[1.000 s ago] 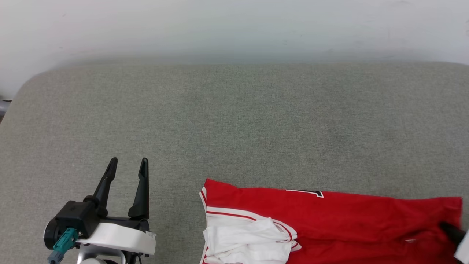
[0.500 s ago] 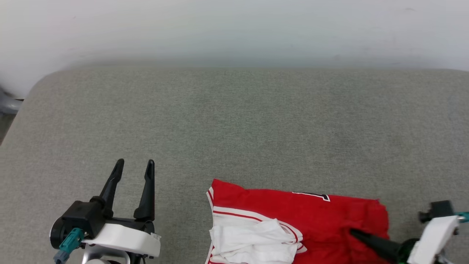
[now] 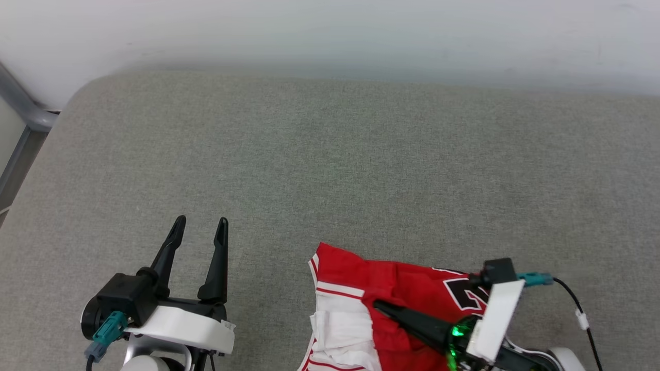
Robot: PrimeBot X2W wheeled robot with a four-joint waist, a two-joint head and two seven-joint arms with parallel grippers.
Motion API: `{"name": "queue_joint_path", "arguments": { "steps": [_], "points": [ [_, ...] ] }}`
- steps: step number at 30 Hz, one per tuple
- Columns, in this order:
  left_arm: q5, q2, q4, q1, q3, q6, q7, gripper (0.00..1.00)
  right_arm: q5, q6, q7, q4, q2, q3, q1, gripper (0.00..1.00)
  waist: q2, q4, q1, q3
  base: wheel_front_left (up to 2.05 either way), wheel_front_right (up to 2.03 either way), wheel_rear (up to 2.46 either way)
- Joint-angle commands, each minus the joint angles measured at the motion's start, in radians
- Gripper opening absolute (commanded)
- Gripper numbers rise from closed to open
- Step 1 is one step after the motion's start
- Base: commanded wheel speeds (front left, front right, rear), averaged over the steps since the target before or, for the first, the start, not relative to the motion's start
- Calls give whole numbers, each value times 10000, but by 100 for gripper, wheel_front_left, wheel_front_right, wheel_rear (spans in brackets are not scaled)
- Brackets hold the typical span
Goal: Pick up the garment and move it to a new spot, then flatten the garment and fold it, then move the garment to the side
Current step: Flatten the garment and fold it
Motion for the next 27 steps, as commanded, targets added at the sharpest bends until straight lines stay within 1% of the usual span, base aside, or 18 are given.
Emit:
{"name": "queue_joint_path", "arguments": {
  "steps": [1,6,9,10,11,12,13,14,18,22,25,27],
  "points": [
    [-22,-15,19,-123,30,-25,-25,100,22,-5,-248,-15,13,347,-256,0,0,39,0,85,0,0,0],
    [-11,-31,58,-256,0,-88,-41,100,-67,-5,-867,357,13,1363,-676,0,0,93,0,277,0,0,0],
    [-13,-61,131,-302,-4,-129,-50,100,51,-5,-1164,563,14,1809,-764,0,0,92,0,351,0,0,0],
    [-68,-88,173,-301,-14,-157,-51,100,-89,-5,-1302,647,14,1922,-821,0,0,87,0,366,0,0,0],
    [-78,-103,206,-322,-25,-178,-51,100,-209,-5,-1460,727,12,2006,-872,19,0,80,0,378,0,0,0],
    [-80,-118,240,-351,-26,-171,-51,100,-293,-3,-1580,814,12,2091,-905,42,0,72,0,382,0,0,0],
    [-93,-135,281,-367,-46,-192,-52,100,-396,-3,-1716,877,14,2158,-928,51,0,65,0,381,0,0,0],
    [-101,-148,312,-378,-59,-222,-52,100,-480,-5,-1851,957,11,2212,-942,100,0,54,0,374,0,0,0],
    [-69,-166,415,-407,-81,-275,-62,100,-656,-5,-2234,928,9,2362,-1054,100,0,10,0,303,0,0,0],
    [-32,-145,457,-404,-67,-269,-67,100,-989,-3,-2524,609,-88,2445,-1129,100,0,-38,0,242,0,0,0],
    [9,-99,465,-378,-22,-247,-72,100,-1648,-3,-3138,87,-302,2497,-1197,100,0,-103,0,178,0,0,0],
    [28,-75,462,-342,8,-206,-73,100,-2433,-5,-3758,-219,-558,2474,-1285,100,0,-160,0,137,0,0,0]
  ]
}}
